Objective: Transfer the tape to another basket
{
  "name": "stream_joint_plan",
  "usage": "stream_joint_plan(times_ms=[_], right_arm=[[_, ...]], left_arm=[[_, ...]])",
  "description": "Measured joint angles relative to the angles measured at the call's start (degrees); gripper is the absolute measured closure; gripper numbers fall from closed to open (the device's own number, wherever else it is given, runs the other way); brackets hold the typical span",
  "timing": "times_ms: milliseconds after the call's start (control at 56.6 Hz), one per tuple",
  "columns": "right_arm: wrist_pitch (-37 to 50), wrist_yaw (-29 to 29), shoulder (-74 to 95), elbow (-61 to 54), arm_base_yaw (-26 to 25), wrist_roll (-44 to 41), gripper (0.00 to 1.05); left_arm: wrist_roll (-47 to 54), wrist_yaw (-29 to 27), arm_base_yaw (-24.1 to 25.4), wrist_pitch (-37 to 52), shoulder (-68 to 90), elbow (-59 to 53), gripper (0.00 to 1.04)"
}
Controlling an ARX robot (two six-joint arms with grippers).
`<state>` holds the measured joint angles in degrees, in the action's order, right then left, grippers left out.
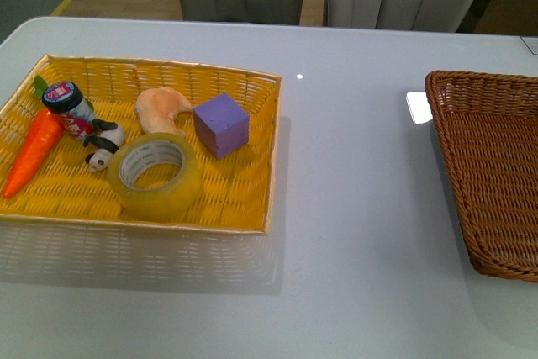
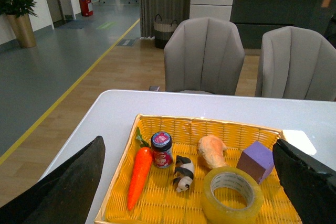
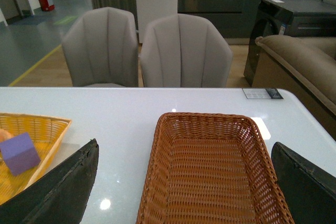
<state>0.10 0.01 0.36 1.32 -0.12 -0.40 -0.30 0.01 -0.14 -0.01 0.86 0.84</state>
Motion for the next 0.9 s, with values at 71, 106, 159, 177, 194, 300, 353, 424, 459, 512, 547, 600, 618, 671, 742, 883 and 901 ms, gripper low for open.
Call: stream_joint_plan(times_ms=[71, 106, 159, 177, 194, 300, 353, 424, 459, 512, 547, 600, 618, 671, 742, 883, 901], right_arm=[[0.00, 0.00, 0.00, 0.00, 0.00, 0.00, 0.09], [0.00, 0.00, 0.00, 0.00, 0.00, 0.00, 0.09], [0.00, 0.00, 0.00, 0.00, 0.00, 0.00, 0.09], [0.00, 0.00, 0.00, 0.00, 0.00, 0.00, 0.09], [0.00, 0.00, 0.00, 0.00, 0.00, 0.00, 0.09], [0.00, 0.00, 0.00, 0.00, 0.00, 0.00, 0.09], [0.00, 0.00, 0.00, 0.00, 0.00, 0.00, 0.09], [0.00, 0.00, 0.00, 0.00, 0.00, 0.00, 0.09], [0.00, 0.00, 0.00, 0.00, 0.00, 0.00, 0.09], [0.00, 0.00, 0.00, 0.00, 0.00, 0.00, 0.09], [0.00, 0.00, 0.00, 0.00, 0.00, 0.00, 0.09], [0.00, 0.00, 0.00, 0.00, 0.00, 0.00, 0.09], [0.00, 0.00, 0.00, 0.00, 0.00, 0.00, 0.09], [0.00, 0.00, 0.00, 0.00, 0.00, 0.00, 0.09], [0.00, 0.00, 0.00, 0.00, 0.00, 0.00, 0.09], [-8.46, -3.93, 4.13, 3.06, -0.57, 2.54, 0.09], [-10.45, -4.33, 5.62, 3.91, -0.72, 2.97, 0.09]], left_arm=[[0.00, 0.00, 0.00, 0.00, 0.00, 0.00, 0.09], [0.02, 0.00, 0.00, 0.00, 0.00, 0.00, 0.09], [0.02, 0.00, 0.00, 0.00, 0.00, 0.00, 0.09], [0.00, 0.00, 0.00, 0.00, 0.00, 0.00, 0.09], [0.00, 0.00, 0.00, 0.00, 0.00, 0.00, 0.09], [0.00, 0.00, 0.00, 0.00, 0.00, 0.00, 0.09], [0.00, 0.00, 0.00, 0.00, 0.00, 0.00, 0.09], [0.00, 0.00, 0.00, 0.00, 0.00, 0.00, 0.09], [0.00, 0.00, 0.00, 0.00, 0.00, 0.00, 0.09], [0.00, 0.00, 0.00, 0.00, 0.00, 0.00, 0.09], [0.00, 0.00, 0.00, 0.00, 0.00, 0.00, 0.09], [0.00, 0.00, 0.00, 0.00, 0.00, 0.00, 0.09], [0.00, 0.00, 0.00, 0.00, 0.00, 0.00, 0.09], [0.00, 0.00, 0.00, 0.00, 0.00, 0.00, 0.09], [0.00, 0.00, 0.00, 0.00, 0.00, 0.00, 0.09], [0.02, -0.02, 0.00, 0.00, 0.00, 0.00, 0.09], [0.02, -0.02, 0.00, 0.00, 0.00, 0.00, 0.09]])
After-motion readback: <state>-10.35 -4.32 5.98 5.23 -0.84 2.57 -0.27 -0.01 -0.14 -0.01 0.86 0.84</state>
